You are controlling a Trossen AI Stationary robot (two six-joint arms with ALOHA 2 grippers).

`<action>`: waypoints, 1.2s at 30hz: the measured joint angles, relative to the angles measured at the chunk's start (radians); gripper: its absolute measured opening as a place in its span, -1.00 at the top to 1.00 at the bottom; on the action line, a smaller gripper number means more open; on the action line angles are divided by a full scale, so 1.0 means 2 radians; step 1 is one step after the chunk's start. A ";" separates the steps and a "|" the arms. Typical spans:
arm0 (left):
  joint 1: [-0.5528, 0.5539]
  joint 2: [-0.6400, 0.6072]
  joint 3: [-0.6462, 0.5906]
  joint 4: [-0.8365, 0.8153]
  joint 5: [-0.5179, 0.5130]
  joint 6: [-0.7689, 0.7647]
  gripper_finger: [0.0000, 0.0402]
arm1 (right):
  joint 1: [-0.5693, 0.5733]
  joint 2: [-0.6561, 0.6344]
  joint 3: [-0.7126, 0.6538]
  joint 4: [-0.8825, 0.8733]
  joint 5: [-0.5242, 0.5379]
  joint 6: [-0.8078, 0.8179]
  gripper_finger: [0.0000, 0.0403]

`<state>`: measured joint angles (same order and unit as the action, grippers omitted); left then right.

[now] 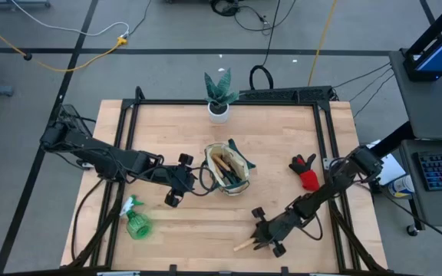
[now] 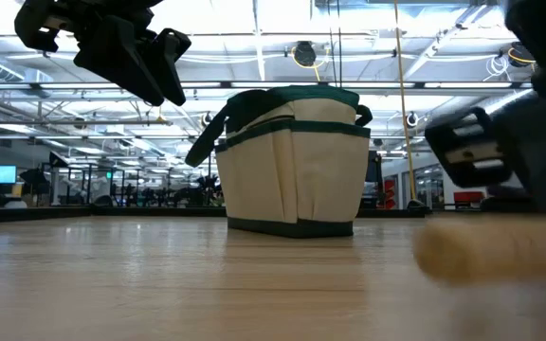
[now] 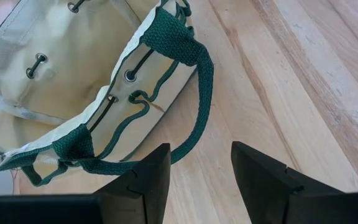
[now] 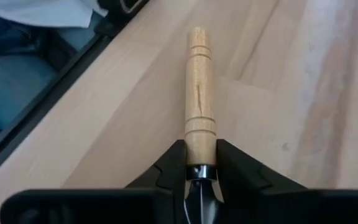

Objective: Pick & Place Garden tools in Gardening bag
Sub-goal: Put the brown trowel into the gardening bag

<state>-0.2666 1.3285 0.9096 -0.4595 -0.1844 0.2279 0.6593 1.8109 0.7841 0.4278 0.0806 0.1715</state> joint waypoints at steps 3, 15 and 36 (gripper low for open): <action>0.000 0.000 0.000 0.000 0.000 0.000 0.12 | -0.007 -0.012 0.000 -0.010 0.000 0.000 0.63; 0.000 0.000 0.000 0.000 0.000 0.000 0.12 | -0.044 -0.089 0.000 -0.014 0.006 0.013 0.67; 0.000 0.000 0.000 0.001 0.000 0.000 0.12 | -0.127 -0.182 0.000 0.038 0.215 0.013 0.69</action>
<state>-0.2668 1.3285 0.9096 -0.4580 -0.1848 0.2279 0.4054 1.4460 0.7849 0.5037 0.5103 0.1973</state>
